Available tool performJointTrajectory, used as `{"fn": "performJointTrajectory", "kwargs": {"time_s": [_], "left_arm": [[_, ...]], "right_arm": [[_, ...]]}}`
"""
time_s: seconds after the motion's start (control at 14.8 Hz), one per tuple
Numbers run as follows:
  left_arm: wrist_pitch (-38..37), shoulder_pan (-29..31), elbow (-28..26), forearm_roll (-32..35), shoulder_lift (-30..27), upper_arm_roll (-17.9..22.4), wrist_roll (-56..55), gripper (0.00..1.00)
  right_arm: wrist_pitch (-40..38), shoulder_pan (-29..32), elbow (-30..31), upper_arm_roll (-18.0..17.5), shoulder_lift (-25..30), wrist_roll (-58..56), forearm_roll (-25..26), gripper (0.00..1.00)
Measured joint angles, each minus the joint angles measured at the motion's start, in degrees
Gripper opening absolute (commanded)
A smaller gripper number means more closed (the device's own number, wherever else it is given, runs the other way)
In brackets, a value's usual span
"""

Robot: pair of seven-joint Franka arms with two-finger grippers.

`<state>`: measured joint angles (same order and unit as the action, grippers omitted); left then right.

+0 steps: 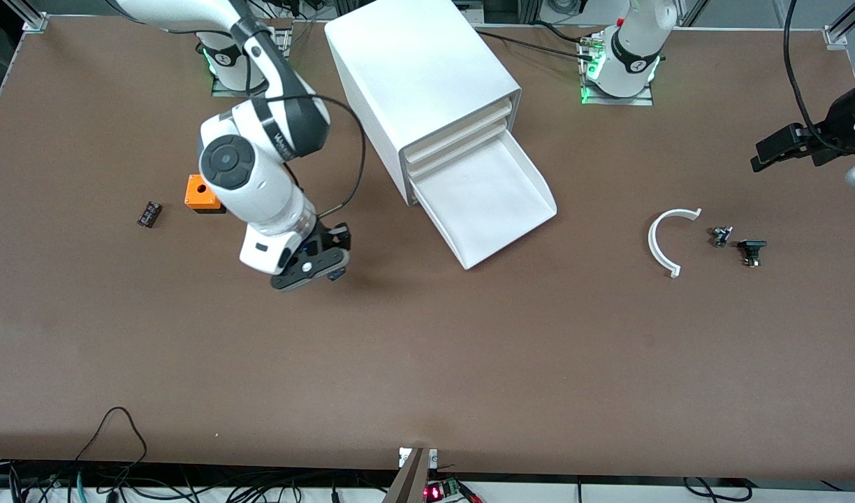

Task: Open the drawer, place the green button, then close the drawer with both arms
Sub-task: 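Carry the green button into the open drawer with the right gripper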

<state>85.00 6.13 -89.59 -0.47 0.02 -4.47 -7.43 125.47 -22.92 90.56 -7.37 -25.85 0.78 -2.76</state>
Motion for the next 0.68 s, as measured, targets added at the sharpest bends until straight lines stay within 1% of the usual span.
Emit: {"fn": "performJointTrajectory", "kwargs": {"time_s": [0.27,0.54,0.68], "left_arm": [[0.1,0.0,-0.2,0.9,0.0,0.3,-1.3,1.0],[2.7,0.0,-0.8,0.9,0.3,0.4,-1.6,1.0],[3.8,0.0,-1.5,0.9,0.5,0.4,-1.7,1.0]], "right_arm": [[0.0,-0.1,-5.0,-5.0,-0.6,-7.9,0.0,0.44],[-0.1,-0.4,-11.1,-12.4,-2.9,-10.9,0.0,0.44],[-0.1,-2.2,-13.9,-13.9,-5.0,-13.8,0.0,0.44]]}}
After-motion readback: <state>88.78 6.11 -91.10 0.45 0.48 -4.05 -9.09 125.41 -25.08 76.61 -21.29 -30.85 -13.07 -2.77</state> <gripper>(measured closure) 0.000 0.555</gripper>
